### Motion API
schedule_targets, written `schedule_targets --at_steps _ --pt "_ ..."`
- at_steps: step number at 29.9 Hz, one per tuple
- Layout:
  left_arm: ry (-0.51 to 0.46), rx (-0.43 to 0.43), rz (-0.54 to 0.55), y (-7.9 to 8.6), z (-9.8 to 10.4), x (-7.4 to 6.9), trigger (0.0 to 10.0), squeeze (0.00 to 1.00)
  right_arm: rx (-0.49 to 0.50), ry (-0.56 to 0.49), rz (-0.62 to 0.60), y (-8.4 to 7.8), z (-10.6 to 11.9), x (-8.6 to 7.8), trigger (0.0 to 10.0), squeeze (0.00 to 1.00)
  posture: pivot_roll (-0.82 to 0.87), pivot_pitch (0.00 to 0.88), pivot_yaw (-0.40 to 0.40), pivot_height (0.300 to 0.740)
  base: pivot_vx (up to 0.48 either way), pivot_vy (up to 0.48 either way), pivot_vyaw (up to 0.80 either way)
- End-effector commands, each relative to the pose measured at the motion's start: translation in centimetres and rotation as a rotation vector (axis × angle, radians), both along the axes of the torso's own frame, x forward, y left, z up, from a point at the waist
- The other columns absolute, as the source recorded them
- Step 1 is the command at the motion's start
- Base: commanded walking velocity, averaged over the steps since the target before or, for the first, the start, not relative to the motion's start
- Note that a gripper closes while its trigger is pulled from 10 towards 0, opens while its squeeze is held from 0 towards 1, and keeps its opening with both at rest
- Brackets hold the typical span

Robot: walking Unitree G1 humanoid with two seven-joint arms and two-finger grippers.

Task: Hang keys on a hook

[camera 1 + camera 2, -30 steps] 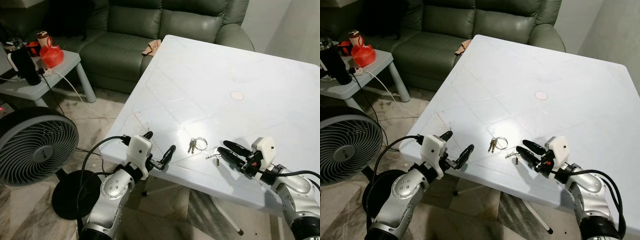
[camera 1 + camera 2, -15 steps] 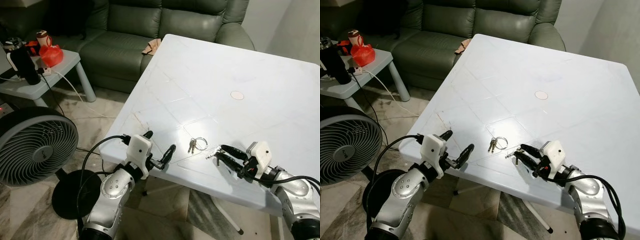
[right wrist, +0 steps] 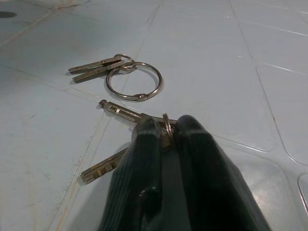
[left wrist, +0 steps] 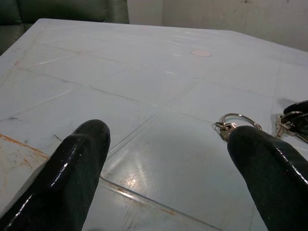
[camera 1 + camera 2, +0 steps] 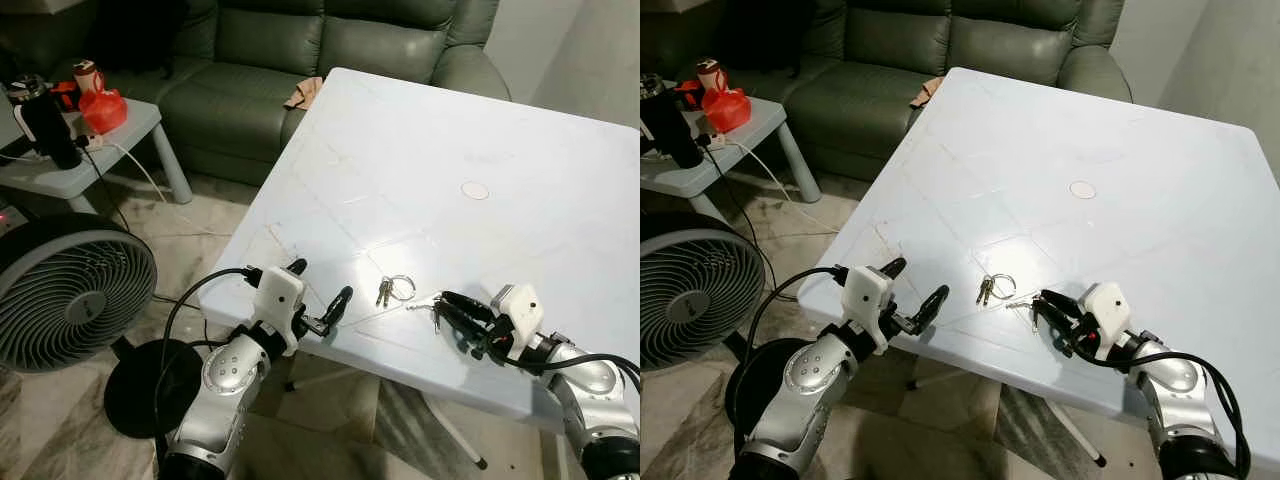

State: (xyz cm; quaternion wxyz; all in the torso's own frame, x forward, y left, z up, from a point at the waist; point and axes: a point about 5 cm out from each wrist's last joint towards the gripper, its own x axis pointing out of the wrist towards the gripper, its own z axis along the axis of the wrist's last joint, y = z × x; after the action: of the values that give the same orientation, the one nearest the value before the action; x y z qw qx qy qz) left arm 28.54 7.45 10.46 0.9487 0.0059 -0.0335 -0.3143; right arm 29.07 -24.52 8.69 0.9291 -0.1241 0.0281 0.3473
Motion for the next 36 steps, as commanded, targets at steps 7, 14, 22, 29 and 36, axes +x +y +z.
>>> schedule_targets --at_steps 7,14,22,29,36 --pt "0.0 -0.006 -0.004 -0.2 0.2 0.0 10.0 0.0 0.007 -0.017 -0.028 -0.7 0.4 0.1 0.0 0.0 0.06 0.134 -0.036 0.74 0.0 0.0 0.0" --pt "0.0 -0.008 -0.005 -0.2 0.2 0.0 10.0 0.0 0.025 -0.03 -0.047 -0.8 0.5 0.3 0.0 0.0 0.06 0.135 -0.036 0.74 0.0 0.0 0.0" --pt "-0.007 -0.034 0.028 0.1 0.7 0.6 10.0 0.0 0.28 -0.112 -0.093 -0.1 2.6 1.3 0.0 0.0 0.06 0.129 -0.039 0.74 0.0 0.0 0.0" --pt "-0.034 -0.041 0.058 0.6 1.6 1.6 10.0 0.0 0.475 -0.174 -0.116 0.4 5.1 2.2 0.1 0.0 0.06 0.119 -0.039 0.74 0.0 0.0 0.0" --pt "-0.084 -0.057 0.124 1.7 3.2 3.1 10.0 0.0 0.508 -0.154 -0.307 0.8 6.6 3.7 10.0 0.0 0.06 0.112 -0.046 0.74 0.0 0.0 0.0"
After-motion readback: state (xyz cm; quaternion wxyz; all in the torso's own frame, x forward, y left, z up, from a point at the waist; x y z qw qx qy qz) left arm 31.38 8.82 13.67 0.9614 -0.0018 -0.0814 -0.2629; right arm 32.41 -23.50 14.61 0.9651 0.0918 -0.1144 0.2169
